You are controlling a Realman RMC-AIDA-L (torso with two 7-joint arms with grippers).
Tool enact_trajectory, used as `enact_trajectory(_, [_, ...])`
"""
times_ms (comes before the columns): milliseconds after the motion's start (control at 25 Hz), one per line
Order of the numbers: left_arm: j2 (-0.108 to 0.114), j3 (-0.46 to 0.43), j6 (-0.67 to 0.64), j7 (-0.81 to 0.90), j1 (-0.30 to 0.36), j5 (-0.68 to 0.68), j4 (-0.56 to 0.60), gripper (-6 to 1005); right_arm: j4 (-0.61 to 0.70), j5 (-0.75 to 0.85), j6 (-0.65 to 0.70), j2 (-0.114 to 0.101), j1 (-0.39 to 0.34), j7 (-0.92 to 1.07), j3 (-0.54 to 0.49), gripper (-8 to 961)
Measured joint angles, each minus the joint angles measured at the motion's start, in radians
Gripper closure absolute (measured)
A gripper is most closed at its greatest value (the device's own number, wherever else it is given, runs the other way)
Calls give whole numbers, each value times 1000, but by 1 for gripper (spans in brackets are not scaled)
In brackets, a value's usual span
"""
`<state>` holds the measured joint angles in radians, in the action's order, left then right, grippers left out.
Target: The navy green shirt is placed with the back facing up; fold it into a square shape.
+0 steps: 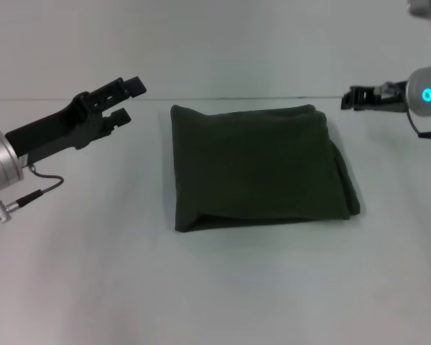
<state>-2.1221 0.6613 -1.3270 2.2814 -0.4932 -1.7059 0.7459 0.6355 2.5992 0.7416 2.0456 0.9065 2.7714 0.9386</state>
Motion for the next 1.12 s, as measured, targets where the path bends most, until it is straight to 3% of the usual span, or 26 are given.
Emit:
enact_trajectory(120, [0,-3,0,0,4,0,0,78,32,-121,39,-3,-28,-50,-3,725])
enact_trajectory(240, [0,-5,3,-1,5,0,0,78,-53,-233,48,-12,-11,-138,-1,729])
enact_trajectory(280, [1,-5,4,-2,5,0,-1,78,-120,-252,16,-6,9,-168,4,731])
enact_trajectory(520, [3,-8,5,-3,-3,0,-9,78,-244,-180,-124,13,49,-148,33,733])
enact_trajectory(640, [4,-12,10,-4,-3,0,-12,78,-208,-120,-114,9,37,-70,36,734])
enact_trajectory(760, [8,-13,4,-3,-1,-7,-13,78,-32,-160,18,5,-31,-63,29,735])
enact_trajectory(920, [30,-19,-58,12,4,-87,-22,79,204,-435,287,4,-174,-241,-24,737])
enact_trajectory(1120, [50,-48,-229,64,-1,-245,-29,79,160,-806,608,-35,-319,-545,-162,689])
